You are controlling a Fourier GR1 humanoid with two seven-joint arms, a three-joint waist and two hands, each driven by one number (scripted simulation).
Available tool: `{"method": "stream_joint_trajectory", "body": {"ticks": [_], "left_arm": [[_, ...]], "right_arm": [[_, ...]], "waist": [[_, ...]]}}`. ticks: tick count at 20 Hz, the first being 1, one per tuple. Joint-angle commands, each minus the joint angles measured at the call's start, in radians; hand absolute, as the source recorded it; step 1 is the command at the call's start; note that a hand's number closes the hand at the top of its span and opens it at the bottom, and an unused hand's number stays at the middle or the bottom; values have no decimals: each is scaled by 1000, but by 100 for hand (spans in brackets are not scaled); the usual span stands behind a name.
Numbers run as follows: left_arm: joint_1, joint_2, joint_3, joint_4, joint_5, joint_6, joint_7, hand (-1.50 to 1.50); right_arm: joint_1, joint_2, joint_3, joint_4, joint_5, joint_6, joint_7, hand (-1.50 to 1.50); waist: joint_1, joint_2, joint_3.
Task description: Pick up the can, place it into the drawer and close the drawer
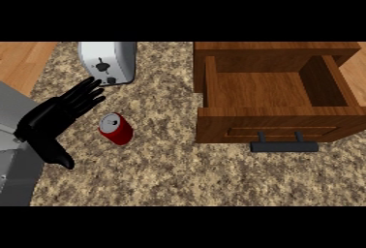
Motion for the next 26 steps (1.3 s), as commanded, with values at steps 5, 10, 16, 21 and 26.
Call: {"method": "stream_joint_trajectory", "body": {"ticks": [5, 10, 16, 21, 26], "left_arm": [[-74, -7, 35, 254, -176, -43, -185, -150], [-119, -34, 31, 393, -307, -14, -355, -150], [-110, -7, 32, 524, -401, -22, -496, -150], [-171, -3, 22, 756, -500, -22, -668, -150], [-239, 15, 7, 913, -573, -26, -772, -150]], "right_arm": [[13, 41, -38, 31, 15, 67, -26, -150], [-9, -25, -106, 18, -87, 83, 49, -150], [-3, 14, -121, -14, -67, 96, 68, -150], [-6, 71, -101, 1, -19, 126, 11, -150], [-42, 34, -118, 25, -38, 129, 44, -150]], "waist": [[-4, 2, 0], [-5, 2, 0], [-3, 1, 0], [-10, 4, -1], [-13, 6, -1]]}}
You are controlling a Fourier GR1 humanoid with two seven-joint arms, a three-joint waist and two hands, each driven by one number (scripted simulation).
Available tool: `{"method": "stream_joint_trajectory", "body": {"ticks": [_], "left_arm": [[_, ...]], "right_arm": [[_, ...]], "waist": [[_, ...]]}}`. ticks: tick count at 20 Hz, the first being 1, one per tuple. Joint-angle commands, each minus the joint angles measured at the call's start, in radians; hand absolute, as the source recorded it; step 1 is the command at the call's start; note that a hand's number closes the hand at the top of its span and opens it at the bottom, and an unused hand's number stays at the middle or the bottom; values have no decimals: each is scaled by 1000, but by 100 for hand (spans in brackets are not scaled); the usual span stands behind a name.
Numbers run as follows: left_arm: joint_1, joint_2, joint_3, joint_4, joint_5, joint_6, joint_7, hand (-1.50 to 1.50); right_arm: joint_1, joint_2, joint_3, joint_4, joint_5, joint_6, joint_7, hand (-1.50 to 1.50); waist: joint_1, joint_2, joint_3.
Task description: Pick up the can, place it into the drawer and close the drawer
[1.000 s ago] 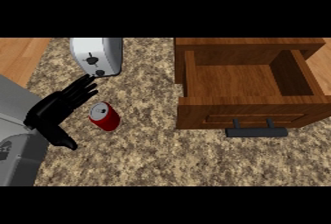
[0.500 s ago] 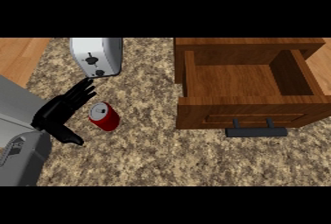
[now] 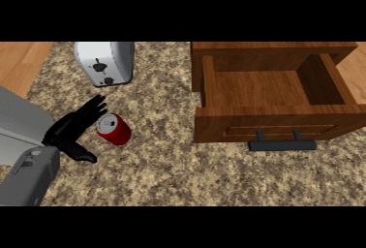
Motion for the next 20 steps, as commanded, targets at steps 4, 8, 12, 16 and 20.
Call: {"method": "stream_joint_trajectory", "body": {"ticks": [4, 8, 12, 16, 20], "left_arm": [[-54, -9, 7, 176, -36, -44, -99, -150], [-78, -57, -8, 242, -78, 27, -158, -150], [-61, -68, -21, 258, -92, -6, -193, -150], [-134, -112, 24, 291, -53, 48, -141, -150], [-128, -104, 33, 322, -49, -1, -150, 150]], "right_arm": [[31, 22, -24, -86, -49, -4, 58, -150], [-23, -32, -29, -22, -62, 7, 73, -150], [8, 22, -31, -11, -14, 33, 23, -150], [38, 21, -40, -67, -77, 43, 68, -150], [-30, 17, -14, -40, -27, 23, 68, -150]], "waist": [[-4, 0, -1], [-9, 4, -1], [-8, 3, -1], [-12, 3, -1], [-10, 7, -1]]}}
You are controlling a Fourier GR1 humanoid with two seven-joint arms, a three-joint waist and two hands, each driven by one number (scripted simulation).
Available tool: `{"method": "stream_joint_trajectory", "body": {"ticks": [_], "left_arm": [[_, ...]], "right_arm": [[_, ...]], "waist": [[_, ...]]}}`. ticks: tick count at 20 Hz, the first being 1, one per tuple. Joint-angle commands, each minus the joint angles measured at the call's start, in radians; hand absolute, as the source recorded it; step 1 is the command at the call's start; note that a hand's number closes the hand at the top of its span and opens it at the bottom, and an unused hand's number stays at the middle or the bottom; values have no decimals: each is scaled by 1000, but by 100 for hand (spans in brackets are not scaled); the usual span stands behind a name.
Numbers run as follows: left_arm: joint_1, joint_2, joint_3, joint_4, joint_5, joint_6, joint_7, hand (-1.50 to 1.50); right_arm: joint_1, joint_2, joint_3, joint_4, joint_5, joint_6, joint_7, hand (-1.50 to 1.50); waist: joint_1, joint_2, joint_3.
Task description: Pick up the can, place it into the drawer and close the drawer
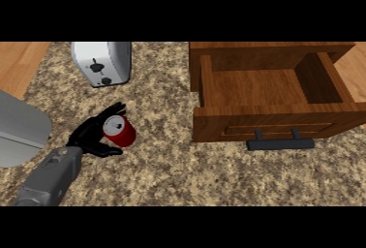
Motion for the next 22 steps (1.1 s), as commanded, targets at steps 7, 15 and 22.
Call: {"method": "stream_joint_trajectory", "body": {"ticks": [7, 15, 22], "left_arm": [[-23, -18, 10, -15, 28, -211, 5, 150], [-76, -101, 62, -103, 114, -153, 85, 150], [16, -160, 221, -176, 239, 307, -8, 150]], "right_arm": [[42, 25, -3, -54, -49, 17, 45, -150], [-5, 53, 0, -20, 26, -7, 30, -150], [49, 40, -49, -55, -28, -8, 41, -150]], "waist": [[6, -5, 1], [30, -11, 3], [53, -24, 5]]}}
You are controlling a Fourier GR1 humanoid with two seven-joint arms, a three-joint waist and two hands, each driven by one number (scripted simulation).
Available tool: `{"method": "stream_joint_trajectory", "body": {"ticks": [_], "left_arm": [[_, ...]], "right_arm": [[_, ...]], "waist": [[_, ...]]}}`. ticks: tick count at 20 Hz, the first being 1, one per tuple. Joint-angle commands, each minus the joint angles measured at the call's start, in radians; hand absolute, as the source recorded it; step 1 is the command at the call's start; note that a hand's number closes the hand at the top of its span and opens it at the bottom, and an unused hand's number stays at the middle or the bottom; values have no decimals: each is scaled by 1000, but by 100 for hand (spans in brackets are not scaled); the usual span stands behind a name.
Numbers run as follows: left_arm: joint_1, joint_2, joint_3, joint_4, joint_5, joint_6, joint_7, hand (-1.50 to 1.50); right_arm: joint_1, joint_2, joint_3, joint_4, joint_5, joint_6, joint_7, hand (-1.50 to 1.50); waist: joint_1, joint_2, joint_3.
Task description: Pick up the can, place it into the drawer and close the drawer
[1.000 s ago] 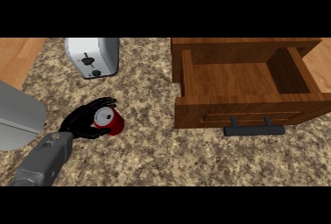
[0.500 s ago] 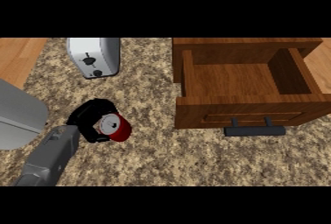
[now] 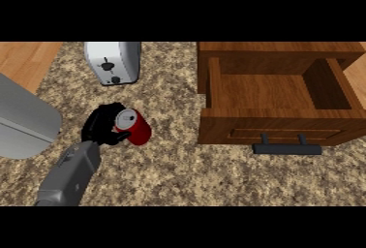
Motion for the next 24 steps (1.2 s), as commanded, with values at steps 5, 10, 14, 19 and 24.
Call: {"method": "stream_joint_trajectory", "body": {"ticks": [5, 10, 14, 19, 24], "left_arm": [[22, -134, -2, -275, 51, 259, 52, 150], [32, -164, -77, -529, 62, 368, 210, 150], [59, -165, -219, -722, 122, 511, 340, 150], [134, -166, -260, -1011, 90, 602, 546, 150], [8, -166, -338, -1039, 67, 727, 639, 150]], "right_arm": [[20, -23, -41, -1, -40, -6, -5, -150], [-10, 14, 22, -16, 22, -34, 6, -150], [68, 14, -17, -8, -48, 9, -41, -150], [11, -31, -5, -13, -53, -43, 13, -150], [50, 14, 38, -49, -38, -46, -9, -150]], "waist": [[11, -9, 2], [16, -4, 1], [-5, -8, 1], [-3, 2, -1], [-22, 6, -1]]}}
